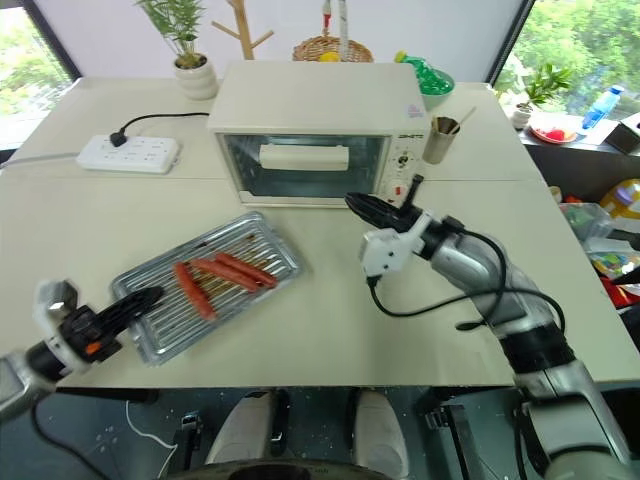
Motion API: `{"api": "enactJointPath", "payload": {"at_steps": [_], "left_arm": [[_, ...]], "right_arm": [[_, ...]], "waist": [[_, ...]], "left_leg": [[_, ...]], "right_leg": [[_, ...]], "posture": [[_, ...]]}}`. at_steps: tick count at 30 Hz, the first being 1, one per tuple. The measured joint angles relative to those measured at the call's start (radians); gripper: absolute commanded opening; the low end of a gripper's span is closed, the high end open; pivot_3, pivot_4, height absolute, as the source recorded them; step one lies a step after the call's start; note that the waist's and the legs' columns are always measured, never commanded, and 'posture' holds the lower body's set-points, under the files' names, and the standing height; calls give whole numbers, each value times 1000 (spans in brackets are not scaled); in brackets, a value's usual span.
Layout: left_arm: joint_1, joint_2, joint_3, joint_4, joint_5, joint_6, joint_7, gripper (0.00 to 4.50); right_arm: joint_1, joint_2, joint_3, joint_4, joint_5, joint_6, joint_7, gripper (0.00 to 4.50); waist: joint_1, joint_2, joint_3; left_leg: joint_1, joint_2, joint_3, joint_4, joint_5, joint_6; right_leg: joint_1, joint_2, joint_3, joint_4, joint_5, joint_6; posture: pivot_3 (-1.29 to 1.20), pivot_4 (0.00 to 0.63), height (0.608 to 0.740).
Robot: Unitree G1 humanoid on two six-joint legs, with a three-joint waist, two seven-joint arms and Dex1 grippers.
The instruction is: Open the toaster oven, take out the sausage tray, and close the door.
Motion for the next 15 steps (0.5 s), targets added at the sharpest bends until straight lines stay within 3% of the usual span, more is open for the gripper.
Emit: {"api": "enactJointPath", "payload": {"at_steps": [8,15], "left_arm": [[-408,43,-290,211,313,185,-266,0],[-669,-51,-462,401,644,145,-460,0]], "right_arm": [[275,-46,-139,-251,6,109,33,69],[543,-27,-349,-418,-2,201,29,69]], "waist": [[-24,1,1],[-11,1,1]], "left_leg": [[0,-2,2,-1,0,0],[-1,-2,4,-1,0,0]], "right_leg": [[0,0,0,-2,1,3],[0,1,-2,-2,1,3]], "posture": [[0,150,740],[0,150,740]]}}
